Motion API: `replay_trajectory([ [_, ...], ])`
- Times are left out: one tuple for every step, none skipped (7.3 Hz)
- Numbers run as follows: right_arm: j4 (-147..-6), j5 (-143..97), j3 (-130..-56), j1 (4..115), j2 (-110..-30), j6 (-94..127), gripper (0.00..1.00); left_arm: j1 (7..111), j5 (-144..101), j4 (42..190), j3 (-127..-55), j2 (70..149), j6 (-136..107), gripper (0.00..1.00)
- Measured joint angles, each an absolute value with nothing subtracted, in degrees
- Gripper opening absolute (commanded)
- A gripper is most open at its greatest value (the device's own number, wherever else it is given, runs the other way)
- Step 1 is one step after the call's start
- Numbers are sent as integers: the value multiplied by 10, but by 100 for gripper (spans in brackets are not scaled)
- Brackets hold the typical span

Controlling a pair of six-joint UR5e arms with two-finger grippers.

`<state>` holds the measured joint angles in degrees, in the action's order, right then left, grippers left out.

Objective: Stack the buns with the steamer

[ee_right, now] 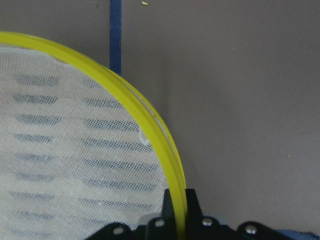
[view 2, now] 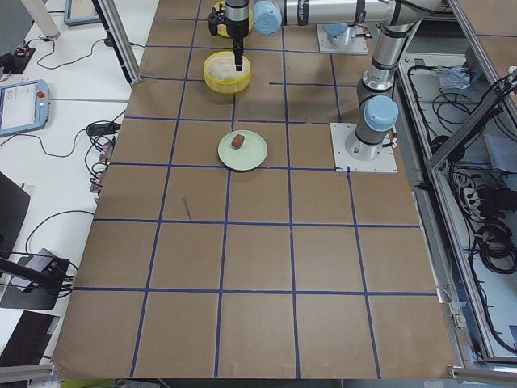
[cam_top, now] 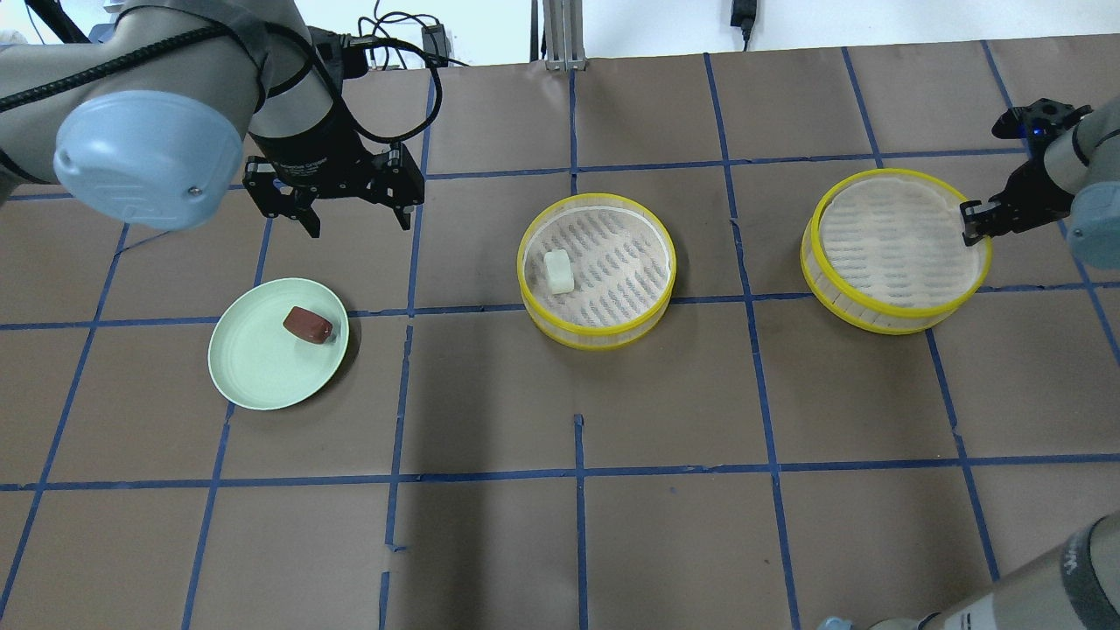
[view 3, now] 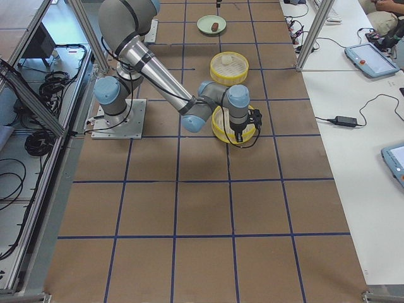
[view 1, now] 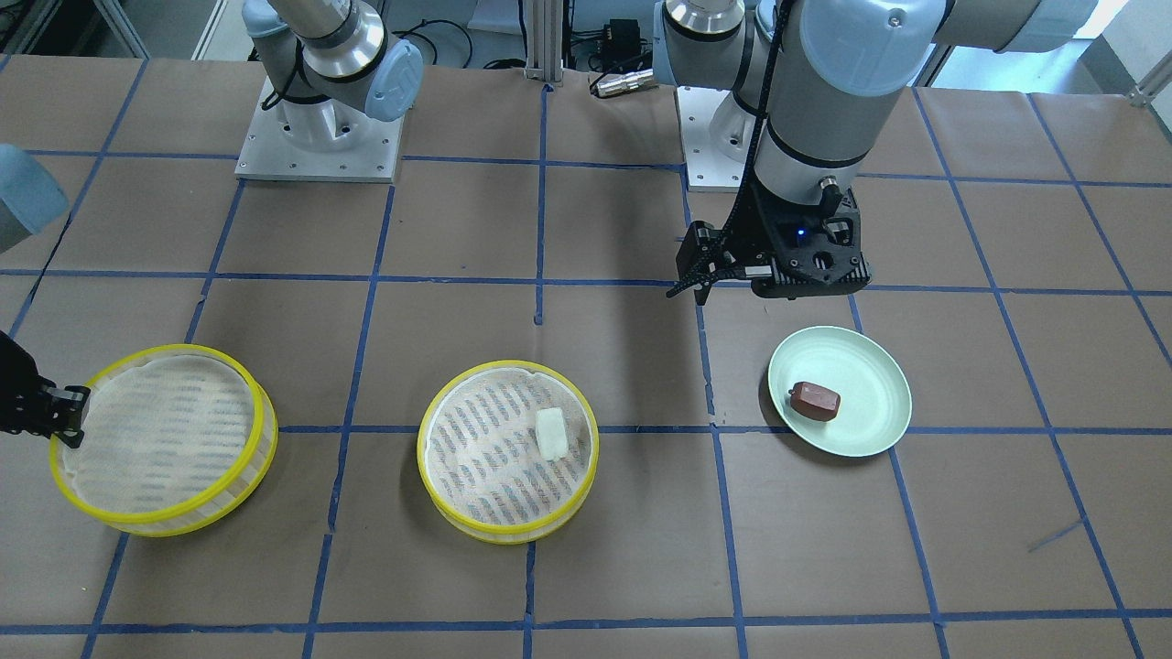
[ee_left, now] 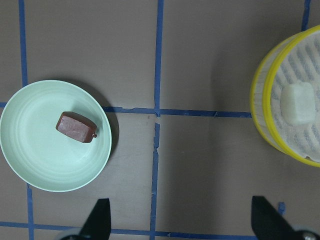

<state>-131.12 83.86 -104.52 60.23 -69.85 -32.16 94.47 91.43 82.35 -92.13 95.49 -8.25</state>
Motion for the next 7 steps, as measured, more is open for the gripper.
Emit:
replay_trajectory([
  [-1292,835,-1044,622,-720,-302,5,945,914,823,-922,955,-83,100],
  [-1280,833,-1041,657,-737,-258,5,945,914,823,-922,956,-84,100],
  [-1271,832,-1034,700,-748,-202,5,946,915,823,-922,956,-85,100],
  [-1252,834,-1021,745,-754,-146,5,946,916,822,-922,956,-85,100],
  [-1234,836,-1009,789,-756,-86,4,946,917,822,-922,956,-86,100],
  [-1227,838,-1001,836,-755,-15,3,946,917,821,-923,956,-86,100],
  [-1224,840,-993,874,-753,38,3,946,917,820,-923,956,-86,100],
])
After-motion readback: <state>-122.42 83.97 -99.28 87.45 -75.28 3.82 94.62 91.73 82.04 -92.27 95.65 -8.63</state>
